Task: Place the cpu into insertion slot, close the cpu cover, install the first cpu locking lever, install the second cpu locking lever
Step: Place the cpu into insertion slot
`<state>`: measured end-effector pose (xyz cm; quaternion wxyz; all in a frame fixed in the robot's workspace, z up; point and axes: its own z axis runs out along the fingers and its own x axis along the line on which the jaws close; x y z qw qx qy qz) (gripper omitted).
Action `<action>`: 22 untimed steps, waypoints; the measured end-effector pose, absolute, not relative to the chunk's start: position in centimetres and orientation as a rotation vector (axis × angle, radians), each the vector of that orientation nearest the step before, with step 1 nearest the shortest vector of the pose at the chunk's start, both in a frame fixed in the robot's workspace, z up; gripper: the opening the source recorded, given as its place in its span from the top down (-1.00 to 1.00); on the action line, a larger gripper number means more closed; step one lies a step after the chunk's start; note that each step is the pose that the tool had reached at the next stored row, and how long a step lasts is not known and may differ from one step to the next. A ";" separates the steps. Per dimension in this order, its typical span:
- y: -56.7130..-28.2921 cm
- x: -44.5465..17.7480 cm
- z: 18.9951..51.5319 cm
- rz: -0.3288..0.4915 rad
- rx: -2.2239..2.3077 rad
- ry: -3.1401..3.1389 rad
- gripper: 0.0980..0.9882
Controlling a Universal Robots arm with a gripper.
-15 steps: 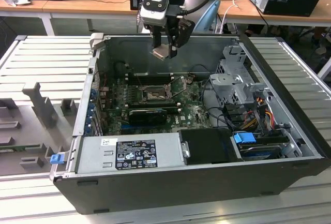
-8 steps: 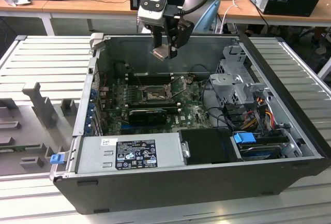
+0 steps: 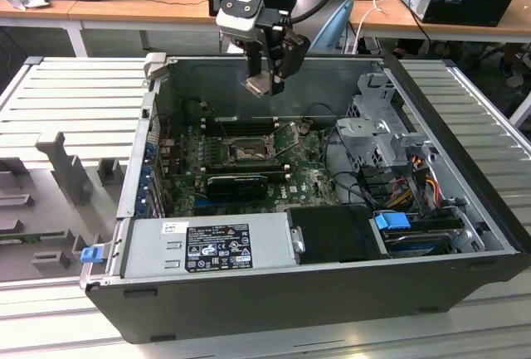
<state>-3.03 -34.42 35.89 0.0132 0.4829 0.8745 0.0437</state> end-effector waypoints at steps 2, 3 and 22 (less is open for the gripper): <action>-34.4 -3.0 35.9 0.136 1.532 2.708 0.00; -34.4 -3.0 35.8 0.136 1.547 2.699 0.00; -34.4 -3.1 35.6 0.131 1.760 2.557 0.00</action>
